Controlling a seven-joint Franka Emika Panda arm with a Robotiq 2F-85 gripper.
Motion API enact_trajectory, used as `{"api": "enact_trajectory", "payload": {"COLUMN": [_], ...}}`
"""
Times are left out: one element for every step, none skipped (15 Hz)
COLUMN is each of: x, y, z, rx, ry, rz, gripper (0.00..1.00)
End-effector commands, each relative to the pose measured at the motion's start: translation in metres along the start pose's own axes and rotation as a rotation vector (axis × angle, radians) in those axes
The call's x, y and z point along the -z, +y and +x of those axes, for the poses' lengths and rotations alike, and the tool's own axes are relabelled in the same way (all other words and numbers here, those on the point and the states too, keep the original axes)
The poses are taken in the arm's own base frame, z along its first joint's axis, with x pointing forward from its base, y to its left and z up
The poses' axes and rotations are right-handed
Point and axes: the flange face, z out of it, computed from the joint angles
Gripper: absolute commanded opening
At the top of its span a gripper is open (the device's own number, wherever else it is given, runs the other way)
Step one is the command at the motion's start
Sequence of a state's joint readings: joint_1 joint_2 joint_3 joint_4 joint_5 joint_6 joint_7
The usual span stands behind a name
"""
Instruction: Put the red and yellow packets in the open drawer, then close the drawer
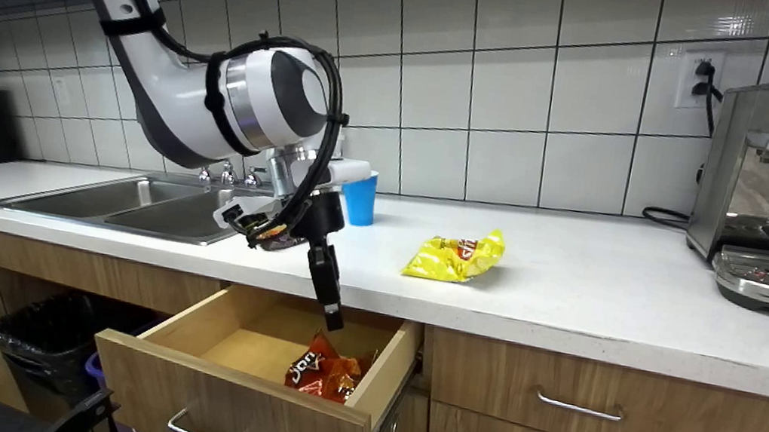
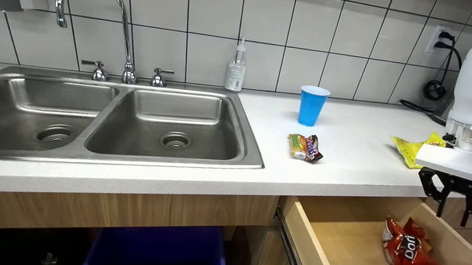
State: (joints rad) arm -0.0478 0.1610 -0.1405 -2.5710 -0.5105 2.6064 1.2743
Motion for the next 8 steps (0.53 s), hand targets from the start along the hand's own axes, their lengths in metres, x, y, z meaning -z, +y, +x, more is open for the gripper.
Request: {"api": "enact_trajectory", "payload": {"x": [0.015, 0.019, 0.024, 0.028, 0.032, 0.036, 0.041, 0.045], "y": [0.000, 0.001, 0.002, 0.004, 0.005, 0.006, 0.007, 0.008], "z": [0.008, 0.009, 0.012, 0.014, 0.018, 0.022, 0.027, 0.031], "rx": [0.026, 0.035, 0.046, 0.064, 0.077, 0.091, 0.103, 0.112], "ry": [-0.005, -0.011, -0.012, -0.017, -0.021, -0.026, -0.028, -0.030], "rz": [0.005, 0.012, 0.019, 0.022, 0.025, 0.027, 0.031, 0.035], "gripper": [0.70, 0.77, 0.85, 0.92, 0.99, 1.00, 1.00, 1.00]}}
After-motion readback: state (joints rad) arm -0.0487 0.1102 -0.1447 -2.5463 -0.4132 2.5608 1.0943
